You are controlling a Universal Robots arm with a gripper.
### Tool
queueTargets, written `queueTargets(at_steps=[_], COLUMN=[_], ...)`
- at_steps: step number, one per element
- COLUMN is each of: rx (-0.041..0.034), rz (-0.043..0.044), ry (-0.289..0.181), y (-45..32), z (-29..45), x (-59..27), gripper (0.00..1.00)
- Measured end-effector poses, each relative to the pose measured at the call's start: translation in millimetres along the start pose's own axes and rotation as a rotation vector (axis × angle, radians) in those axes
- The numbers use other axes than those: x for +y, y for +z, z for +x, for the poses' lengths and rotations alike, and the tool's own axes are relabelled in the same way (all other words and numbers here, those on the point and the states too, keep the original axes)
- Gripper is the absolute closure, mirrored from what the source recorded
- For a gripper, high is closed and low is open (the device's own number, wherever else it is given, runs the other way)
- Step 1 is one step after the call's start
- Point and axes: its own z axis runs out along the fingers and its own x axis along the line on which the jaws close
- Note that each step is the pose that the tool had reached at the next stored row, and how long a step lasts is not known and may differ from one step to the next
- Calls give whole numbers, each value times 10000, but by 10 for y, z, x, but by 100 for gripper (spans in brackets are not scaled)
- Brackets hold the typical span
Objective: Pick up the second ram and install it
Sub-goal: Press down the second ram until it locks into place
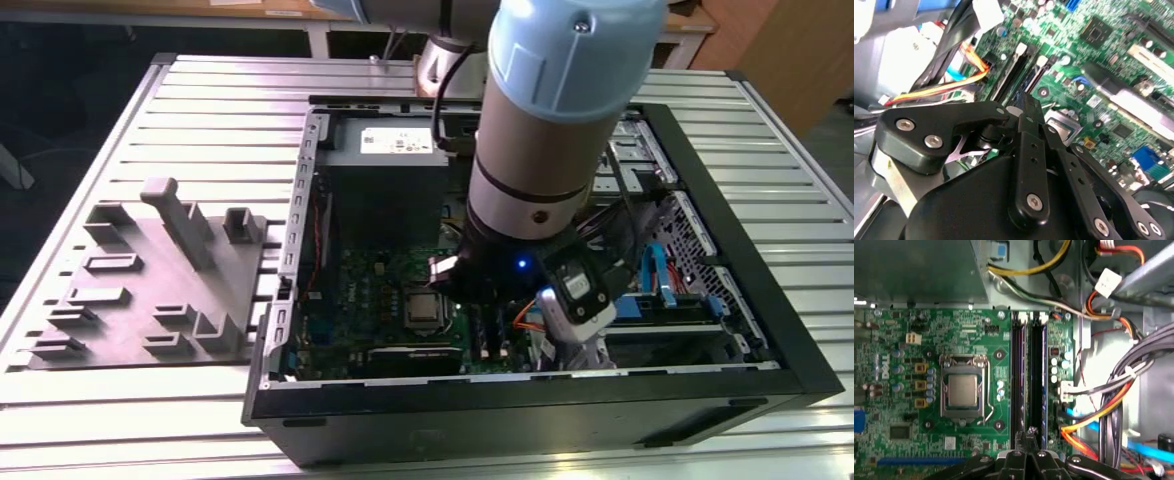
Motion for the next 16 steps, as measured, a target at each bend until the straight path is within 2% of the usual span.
queueTargets(at_steps=[10, 13, 16], rx=[0, 0, 0], rz=[0, -1, -2], ry=[0, 0, -1], y=[16, 20, 21], z=[2, 3, 2], x=[294, 362, 391], gripper=[90, 90, 90])
